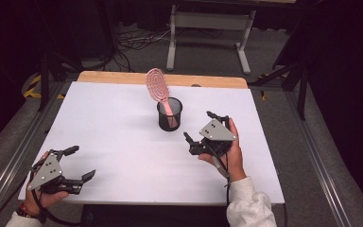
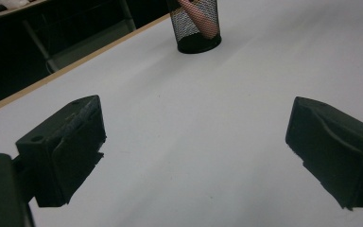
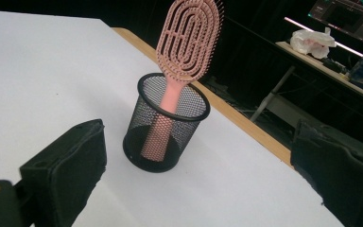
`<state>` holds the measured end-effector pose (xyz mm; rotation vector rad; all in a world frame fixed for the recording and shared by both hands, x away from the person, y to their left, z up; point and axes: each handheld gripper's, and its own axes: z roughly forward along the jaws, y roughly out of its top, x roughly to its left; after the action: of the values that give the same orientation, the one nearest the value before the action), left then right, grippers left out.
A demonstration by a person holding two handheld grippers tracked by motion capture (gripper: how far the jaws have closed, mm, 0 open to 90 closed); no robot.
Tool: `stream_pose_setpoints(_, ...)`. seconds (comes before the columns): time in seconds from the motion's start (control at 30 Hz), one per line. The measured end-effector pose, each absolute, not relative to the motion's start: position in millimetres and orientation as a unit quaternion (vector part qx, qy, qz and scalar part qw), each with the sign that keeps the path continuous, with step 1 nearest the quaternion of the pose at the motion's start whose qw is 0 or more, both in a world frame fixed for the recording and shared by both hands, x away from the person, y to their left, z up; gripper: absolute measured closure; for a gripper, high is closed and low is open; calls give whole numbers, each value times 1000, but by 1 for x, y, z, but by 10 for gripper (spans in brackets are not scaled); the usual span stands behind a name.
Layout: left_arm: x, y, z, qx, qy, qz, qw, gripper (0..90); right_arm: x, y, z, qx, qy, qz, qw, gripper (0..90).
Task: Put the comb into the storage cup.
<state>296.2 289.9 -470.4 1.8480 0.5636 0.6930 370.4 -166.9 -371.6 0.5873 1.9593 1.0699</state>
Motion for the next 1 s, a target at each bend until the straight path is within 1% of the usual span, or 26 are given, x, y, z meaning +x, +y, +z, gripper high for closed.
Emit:
stream_pose_setpoints(0.4, 296, 289, -471, 771, 234, 287, 518, 64, 367, -173, -380, 237, 784, 415, 396, 44)
stream_pose_setpoints(1.0, 295, 287, -471, 774, 230, 287, 515, 64, 355, -182, -386, 239, 790, 403, 394, 44)
